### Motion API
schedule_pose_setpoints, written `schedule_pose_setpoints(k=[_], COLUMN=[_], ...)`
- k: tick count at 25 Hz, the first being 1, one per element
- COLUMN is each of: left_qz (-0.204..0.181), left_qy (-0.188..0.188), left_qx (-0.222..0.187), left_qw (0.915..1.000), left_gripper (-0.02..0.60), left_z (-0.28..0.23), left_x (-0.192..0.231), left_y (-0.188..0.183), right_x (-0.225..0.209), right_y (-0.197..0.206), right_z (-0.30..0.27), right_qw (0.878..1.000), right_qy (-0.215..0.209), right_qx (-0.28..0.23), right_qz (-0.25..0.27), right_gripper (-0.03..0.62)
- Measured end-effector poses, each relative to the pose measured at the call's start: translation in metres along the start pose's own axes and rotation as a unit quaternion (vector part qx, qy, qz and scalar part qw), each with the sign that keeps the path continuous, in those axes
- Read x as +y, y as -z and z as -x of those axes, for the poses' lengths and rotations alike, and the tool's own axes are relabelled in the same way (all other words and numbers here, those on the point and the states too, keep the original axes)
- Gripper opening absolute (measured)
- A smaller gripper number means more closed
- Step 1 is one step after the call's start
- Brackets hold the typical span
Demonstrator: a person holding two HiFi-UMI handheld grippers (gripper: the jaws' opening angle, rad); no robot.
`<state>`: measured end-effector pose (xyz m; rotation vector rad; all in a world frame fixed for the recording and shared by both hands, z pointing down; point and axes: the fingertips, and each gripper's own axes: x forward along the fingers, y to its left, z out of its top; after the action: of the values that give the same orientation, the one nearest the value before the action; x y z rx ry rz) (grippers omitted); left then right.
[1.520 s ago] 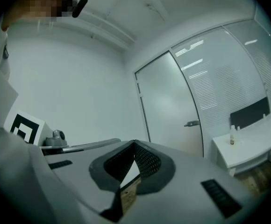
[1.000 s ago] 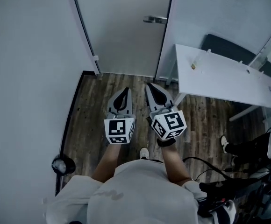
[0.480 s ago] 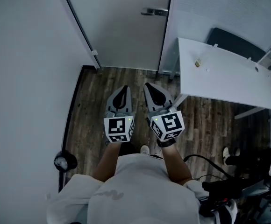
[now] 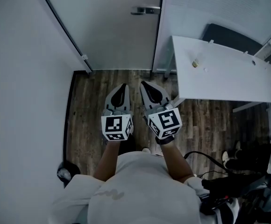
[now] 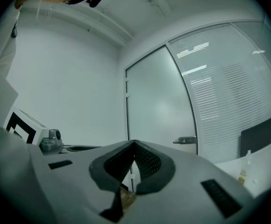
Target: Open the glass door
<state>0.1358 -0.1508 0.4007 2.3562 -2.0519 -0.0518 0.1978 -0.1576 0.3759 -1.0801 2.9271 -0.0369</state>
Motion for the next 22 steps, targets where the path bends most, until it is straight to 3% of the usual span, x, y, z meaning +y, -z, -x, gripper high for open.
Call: schedule_pose_setpoints(k=[11, 18, 22], left_qz=[0.017, 0.023, 0.027], left_qy=[0.044, 0.075, 0.081], left_qx=[-0.041, -0.038, -0.023], left_qw=[0.9981, 0.9962, 0.9961], left_gripper=[0.002, 0.002, 0.002], left_z=[-0.115, -0.176, -0.205], left_x=[0.075, 0.114, 0.126], left_y=[-0.042, -0.045, -0.027], right_x=[-0.036, -0.073, -0.091], right_y=[-0.032, -0.034, -0.014], right_z=[-0.118, -0.187, -0.205], right_qw=[0.997, 0.995, 0.995], right_qy=[0.056, 0.091, 0.103], right_qx=[-0.018, -0.02, -0.006], right_qz=[0.051, 0.038, 0.01], right_gripper=[-0.002, 0.0, 0.0])
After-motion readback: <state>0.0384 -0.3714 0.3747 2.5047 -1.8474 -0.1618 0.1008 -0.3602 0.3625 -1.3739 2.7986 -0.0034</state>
